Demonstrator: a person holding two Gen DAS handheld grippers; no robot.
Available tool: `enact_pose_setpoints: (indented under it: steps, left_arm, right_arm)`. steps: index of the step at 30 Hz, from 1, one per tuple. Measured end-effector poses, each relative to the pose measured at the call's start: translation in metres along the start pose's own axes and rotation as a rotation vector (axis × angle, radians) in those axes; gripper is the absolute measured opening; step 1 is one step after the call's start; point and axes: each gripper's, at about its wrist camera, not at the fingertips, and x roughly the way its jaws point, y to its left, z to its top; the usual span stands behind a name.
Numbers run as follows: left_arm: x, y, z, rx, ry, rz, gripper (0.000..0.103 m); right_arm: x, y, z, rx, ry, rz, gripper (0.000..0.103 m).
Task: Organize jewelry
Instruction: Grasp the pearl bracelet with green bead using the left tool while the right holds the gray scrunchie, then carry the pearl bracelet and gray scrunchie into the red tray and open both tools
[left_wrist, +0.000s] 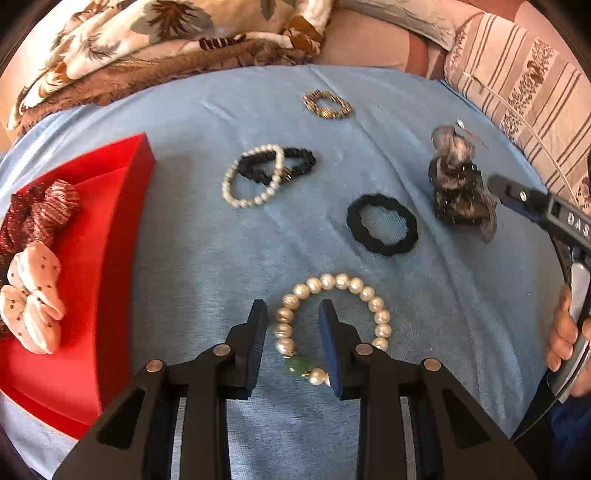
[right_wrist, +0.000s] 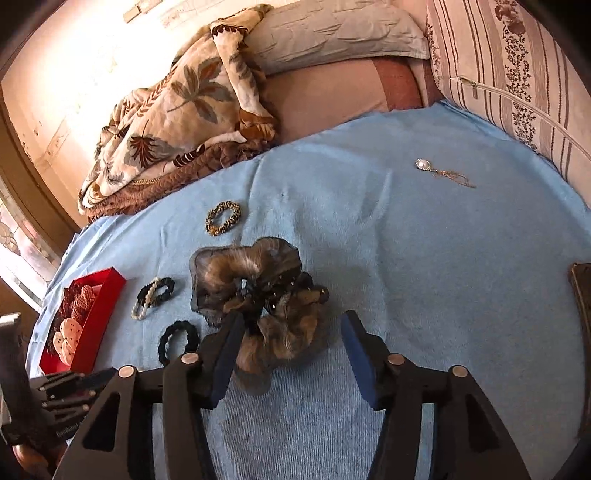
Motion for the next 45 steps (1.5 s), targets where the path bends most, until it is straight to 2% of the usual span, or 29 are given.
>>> enact_pose_setpoints:
  steps: [5, 6, 7, 8, 9, 10, 13, 21, 28, 37, 45]
  left_arm:
    - [0.001, -0.011, -0.004, 0.017, -0.017, 0.017, 0.031]
    - [0.001, -0.013, -0.005, 0.020, -0.024, 0.034, 0.029]
    - [0.001, -0.014, -0.005, 0.020, -0.029, 0.041, 0.016]
    - [0.000, -0.015, -0.006, 0.016, -0.030, 0.037, 0.009]
    - [-0.001, -0.016, -0.006, 0.009, -0.031, 0.029, 0.009]
    - [-0.003, -0.016, -0.007, 0.000, -0.034, 0.018, 0.009]
    - [-0.012, -0.019, -0.009, -0.008, -0.055, 0.021, 0.009]
    - [-0.067, -0.020, -0.013, -0.017, -0.151, 0.005, 0.009]
    - [-0.115, -0.016, -0.022, -0.033, -0.242, 0.060, 0.009]
    - [-0.169, 0.011, -0.040, -0.110, -0.331, 0.071, 0.009]
    - [-0.211, 0.050, -0.059, -0.212, -0.402, 0.158, 0.009]
  right_arm:
    - [0.020, 0.002, 0.003, 0.011, 0.015, 0.020, 0.060]
    - [0.023, 0.003, 0.003, 0.011, 0.017, 0.023, 0.060]
    - [0.026, 0.004, 0.003, 0.008, 0.024, 0.027, 0.058]
    - [0.028, 0.005, 0.002, 0.006, 0.029, 0.035, 0.053]
    - [0.031, 0.006, 0.002, 0.005, 0.037, 0.044, 0.033]
    - [0.034, 0.007, 0.001, 0.004, 0.053, 0.052, 0.018]
    - [0.030, 0.007, 0.000, 0.016, 0.048, 0.063, 0.012]
    - [-0.009, 0.021, 0.000, 0.000, -0.019, 0.051, 0.010]
    - [-0.051, 0.046, -0.011, -0.024, -0.069, 0.073, 0.010]
    - [-0.100, 0.087, -0.022, -0.094, -0.106, 0.119, 0.010]
    - [-0.124, 0.129, -0.031, -0.183, -0.108, 0.161, 0.010]
